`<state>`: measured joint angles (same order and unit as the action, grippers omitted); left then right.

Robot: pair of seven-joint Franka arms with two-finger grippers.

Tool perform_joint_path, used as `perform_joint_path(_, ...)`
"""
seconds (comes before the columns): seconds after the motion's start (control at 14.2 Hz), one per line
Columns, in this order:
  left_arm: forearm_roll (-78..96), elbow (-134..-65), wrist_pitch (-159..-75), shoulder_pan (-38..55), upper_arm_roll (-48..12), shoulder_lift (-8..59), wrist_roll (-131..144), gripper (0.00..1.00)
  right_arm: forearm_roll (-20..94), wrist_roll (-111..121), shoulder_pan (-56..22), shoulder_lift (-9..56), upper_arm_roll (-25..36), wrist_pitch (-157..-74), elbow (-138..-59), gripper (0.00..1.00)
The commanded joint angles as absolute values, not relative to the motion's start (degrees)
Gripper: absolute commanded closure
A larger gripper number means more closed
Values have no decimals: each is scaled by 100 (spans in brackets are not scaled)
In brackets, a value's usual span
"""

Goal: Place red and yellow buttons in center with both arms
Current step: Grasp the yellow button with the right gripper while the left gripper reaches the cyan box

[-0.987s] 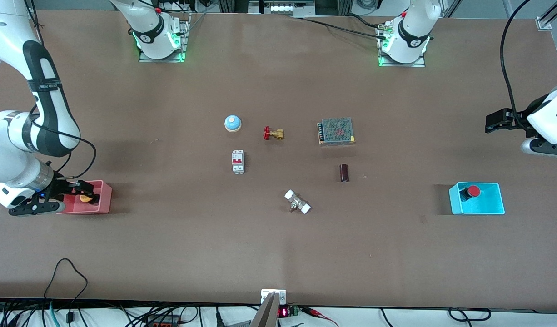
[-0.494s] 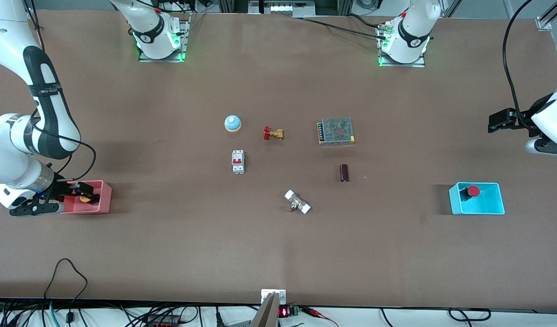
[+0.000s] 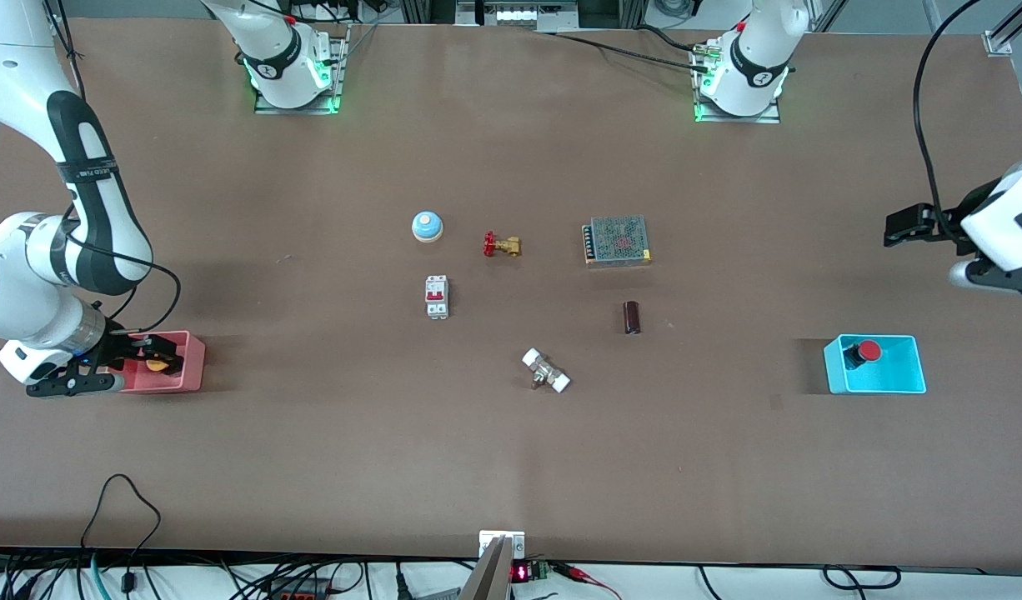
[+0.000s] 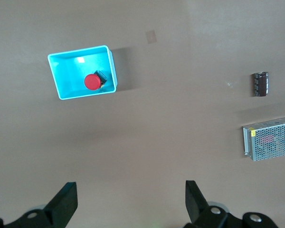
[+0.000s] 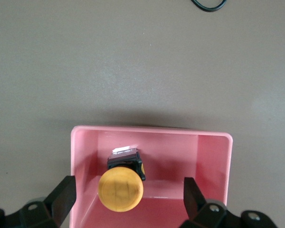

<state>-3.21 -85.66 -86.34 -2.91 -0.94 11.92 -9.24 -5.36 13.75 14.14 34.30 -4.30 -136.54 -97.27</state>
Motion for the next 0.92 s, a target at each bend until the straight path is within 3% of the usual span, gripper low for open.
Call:
perform_joint_path(0.0,-333,-8446,-8613,-351,-9,1616,-949,0,-492,1345,1477,3498,-492,-13693,-9677,0)
perform_joint_path(0.14,-527,-8446,-9085,-517,0,2177,-967,0,-492,1345,1477,3533,-492,-13728,-9677,0)
perform_joint_path(0.35,-554,-8446,-10446,-895,0,2775,-1037,0,-501,1353,1477,3568,-492,-13772,-9677,1)
perform_joint_path(0.56,-501,-8464,-11423,-1107,0,3286,-1555,0,-501,1354,1477,3586,-492,-13772,-9677,9)
perform_joint_path(0.85,-431,-8639,-11681,-1266,-35,3691,-1573,0,-501,1389,1477,3595,-492,-13772,-9677,12)
